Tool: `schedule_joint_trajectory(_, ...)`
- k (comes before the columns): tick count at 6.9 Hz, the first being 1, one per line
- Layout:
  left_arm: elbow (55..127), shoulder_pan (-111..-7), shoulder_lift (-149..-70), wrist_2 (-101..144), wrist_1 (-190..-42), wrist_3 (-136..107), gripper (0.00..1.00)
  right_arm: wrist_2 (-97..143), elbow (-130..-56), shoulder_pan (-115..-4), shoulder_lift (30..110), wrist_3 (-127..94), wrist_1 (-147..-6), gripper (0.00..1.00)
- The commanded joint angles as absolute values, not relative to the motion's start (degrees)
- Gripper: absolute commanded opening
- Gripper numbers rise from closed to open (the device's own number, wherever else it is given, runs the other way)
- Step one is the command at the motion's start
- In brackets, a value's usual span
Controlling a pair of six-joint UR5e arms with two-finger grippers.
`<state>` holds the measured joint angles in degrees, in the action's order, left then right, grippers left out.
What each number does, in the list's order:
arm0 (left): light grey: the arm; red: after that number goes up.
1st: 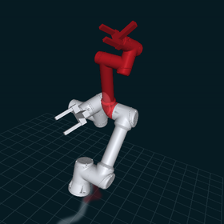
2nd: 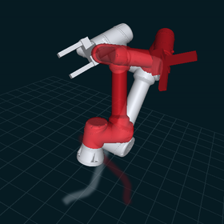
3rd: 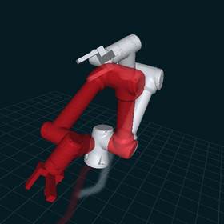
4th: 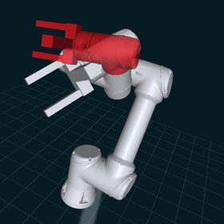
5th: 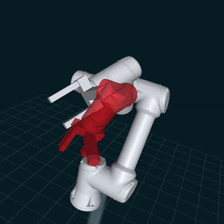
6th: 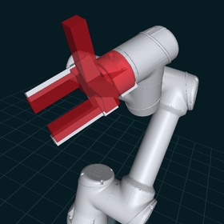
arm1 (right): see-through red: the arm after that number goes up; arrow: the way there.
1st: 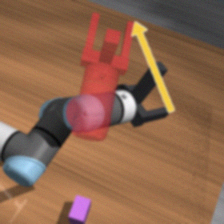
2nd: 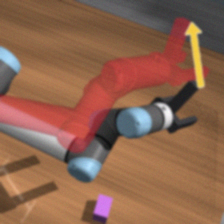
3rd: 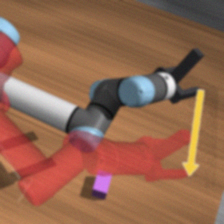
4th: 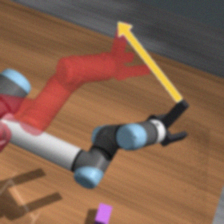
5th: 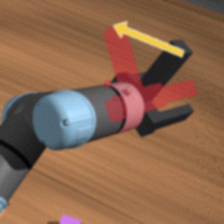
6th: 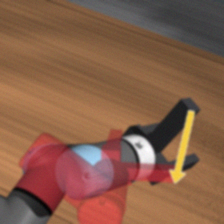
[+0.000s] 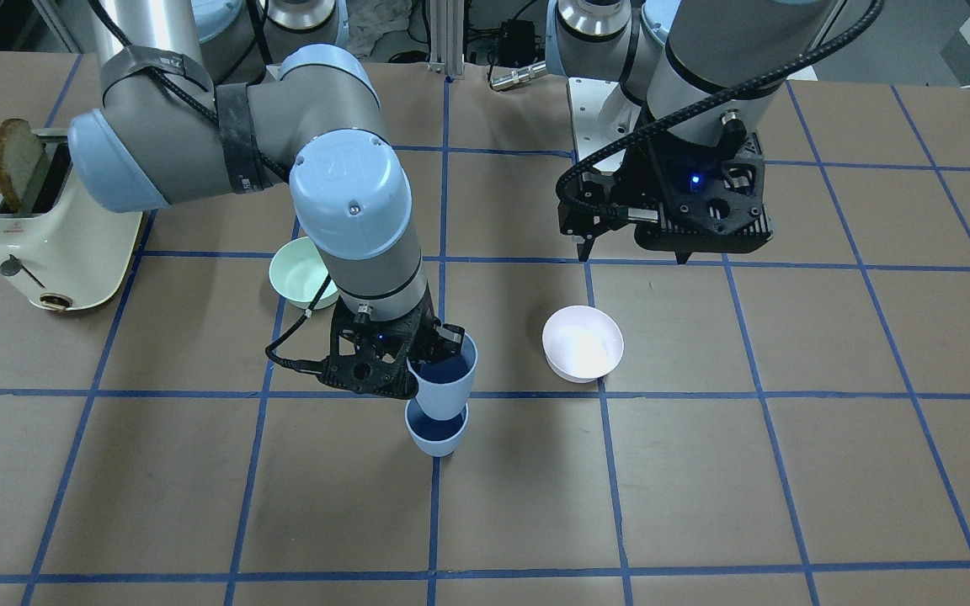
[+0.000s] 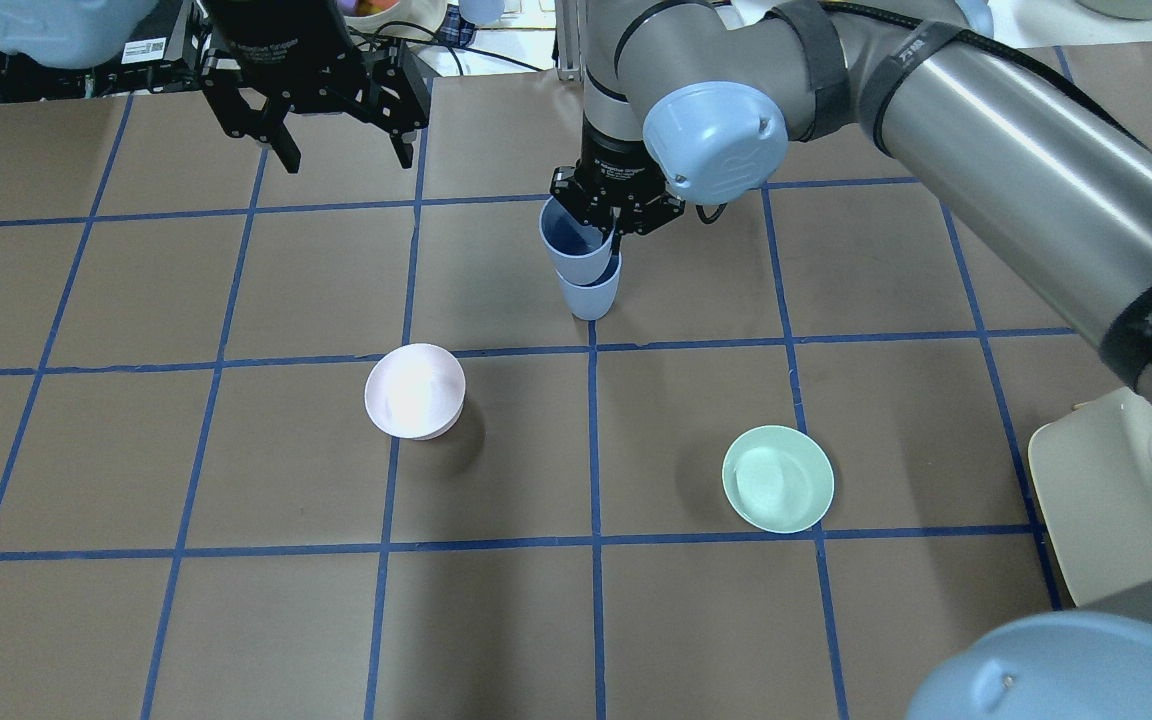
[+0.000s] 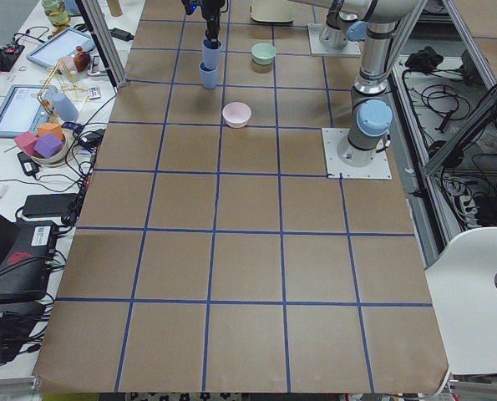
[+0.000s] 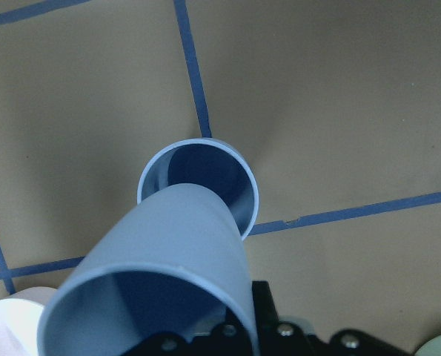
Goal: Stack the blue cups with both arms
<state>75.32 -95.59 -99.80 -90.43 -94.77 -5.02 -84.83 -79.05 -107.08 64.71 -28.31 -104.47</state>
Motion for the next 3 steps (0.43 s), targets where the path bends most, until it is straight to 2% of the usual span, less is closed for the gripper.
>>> schedule_joint_trajectory(1, 81.7, -91.0, -94.7, -90.5, -93.3, 2.3, 1.0, -84.9, -79.2, -107.1, 63.5, -28.4, -106.0, 0.0)
schedule_joint_trajectory(3, 83.2, -90.9, -93.9, -90.4, -90.5, 2.5, 1.0, -85.1, -79.3, -107.1, 62.8, -28.2, -106.1, 0.0)
